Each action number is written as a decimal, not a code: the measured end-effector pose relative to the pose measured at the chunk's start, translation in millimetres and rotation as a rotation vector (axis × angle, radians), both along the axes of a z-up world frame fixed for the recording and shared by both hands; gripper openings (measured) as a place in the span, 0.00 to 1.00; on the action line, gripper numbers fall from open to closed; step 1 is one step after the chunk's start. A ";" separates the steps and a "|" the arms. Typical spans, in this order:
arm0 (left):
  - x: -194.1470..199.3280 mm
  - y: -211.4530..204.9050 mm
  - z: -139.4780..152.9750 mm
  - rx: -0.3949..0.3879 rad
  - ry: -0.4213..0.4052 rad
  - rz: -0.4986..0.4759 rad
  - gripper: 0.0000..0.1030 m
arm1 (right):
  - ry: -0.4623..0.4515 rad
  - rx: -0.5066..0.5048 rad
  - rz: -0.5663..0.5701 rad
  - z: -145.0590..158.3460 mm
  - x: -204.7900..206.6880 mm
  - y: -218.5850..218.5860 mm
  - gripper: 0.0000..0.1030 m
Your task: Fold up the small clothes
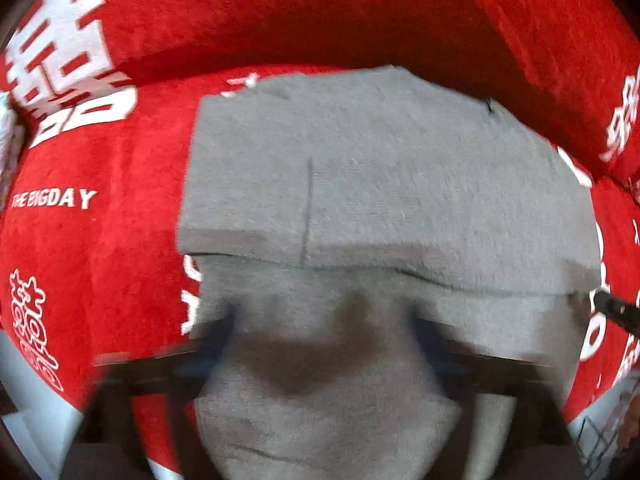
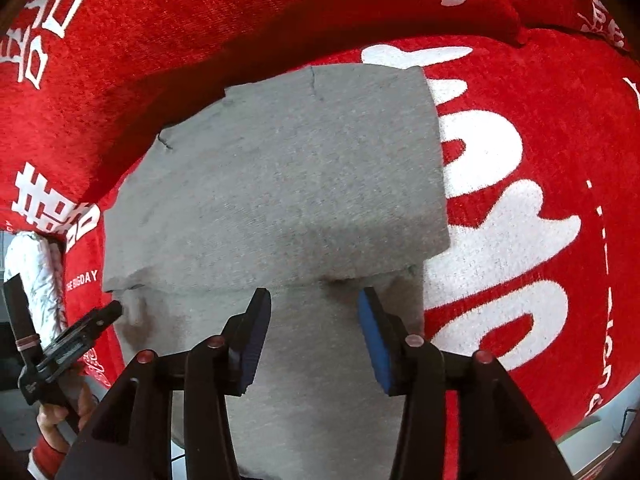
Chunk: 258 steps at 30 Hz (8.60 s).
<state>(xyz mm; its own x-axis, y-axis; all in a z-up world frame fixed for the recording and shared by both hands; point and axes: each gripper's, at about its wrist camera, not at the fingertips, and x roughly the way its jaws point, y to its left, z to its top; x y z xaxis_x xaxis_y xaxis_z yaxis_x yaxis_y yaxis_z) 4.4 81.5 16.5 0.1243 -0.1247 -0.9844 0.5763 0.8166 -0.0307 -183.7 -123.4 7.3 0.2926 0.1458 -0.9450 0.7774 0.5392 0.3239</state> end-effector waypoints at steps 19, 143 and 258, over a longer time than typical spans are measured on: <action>-9.6 -14.5 -1.4 0.040 0.003 -0.024 0.98 | 0.034 -0.076 0.067 8.8 5.5 7.4 1.00; 70.8 46.3 58.3 -0.608 0.257 0.139 0.10 | -0.775 0.509 -0.117 32.8 -7.0 -62.8 0.07; 145.4 -2.0 -2.9 -0.236 0.096 -0.172 0.07 | -0.227 0.218 -0.238 -35.9 75.1 60.3 0.06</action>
<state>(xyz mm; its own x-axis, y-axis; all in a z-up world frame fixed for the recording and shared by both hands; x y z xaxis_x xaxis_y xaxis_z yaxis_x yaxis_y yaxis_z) 149.8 79.5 13.6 -0.0104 -0.3627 -0.9319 0.6906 0.6713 -0.2690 -108.5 -63.2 -28.6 0.5404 0.2388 -0.8068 0.7679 0.2518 0.5889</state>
